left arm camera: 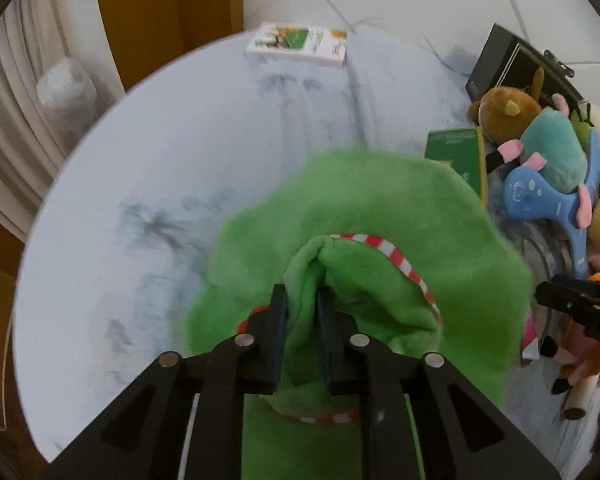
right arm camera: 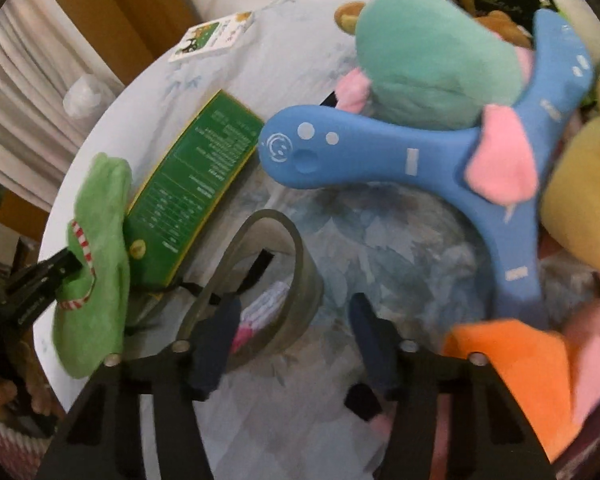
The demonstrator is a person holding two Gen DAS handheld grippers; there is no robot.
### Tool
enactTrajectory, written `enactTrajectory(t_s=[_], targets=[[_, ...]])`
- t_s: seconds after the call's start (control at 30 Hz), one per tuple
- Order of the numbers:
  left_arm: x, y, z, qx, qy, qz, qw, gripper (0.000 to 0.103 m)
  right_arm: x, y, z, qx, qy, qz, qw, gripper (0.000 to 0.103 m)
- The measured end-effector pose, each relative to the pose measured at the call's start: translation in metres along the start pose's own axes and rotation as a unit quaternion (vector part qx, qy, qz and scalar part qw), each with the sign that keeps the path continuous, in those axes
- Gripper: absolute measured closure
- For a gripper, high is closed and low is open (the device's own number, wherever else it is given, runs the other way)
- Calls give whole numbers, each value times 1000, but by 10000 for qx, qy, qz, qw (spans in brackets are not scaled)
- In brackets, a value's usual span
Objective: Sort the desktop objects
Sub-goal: 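Grasp the green frog plush with the left gripper while the right gripper grasps the clear tape roll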
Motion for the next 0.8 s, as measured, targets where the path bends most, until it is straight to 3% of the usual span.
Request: enactTrajectory(t_s=[0.1,0.2,0.27,0.37,0.53,0.8], targets=[[-8,6,-18,181,61,1,9998,87,-5,1,-17,124,46,-79,9999,57],[-12,9,-21,77,28,-110,9999,88,-7,0,-27,130,34,-153,9998,58],[-11,9,-17,48,24,-91,9999,93,-6,0,-30,94,2,-80,9999,81],[-11,4,1,-166,16,-49,9998,94,-3,-1,-22,-40,75,89,9999,87],[-22,-8,54,-802,52,-189,9966,94,8,-6,30,-636,48,425,9971,87],[-65,-22,126,-1604,494,-457,9848,94,10,-12,121,-1561,132,408,9868,87]])
Point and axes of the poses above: each gripper's, at about its wrist camera, not at the fingertips, and z roughly against the way its jaws point, x to its left, y to its underside, the point moved 2 cm from there along -z, roughly the way its jaws point, and after that the axes turned 14 degrees about -x, right-handed, at the moved point
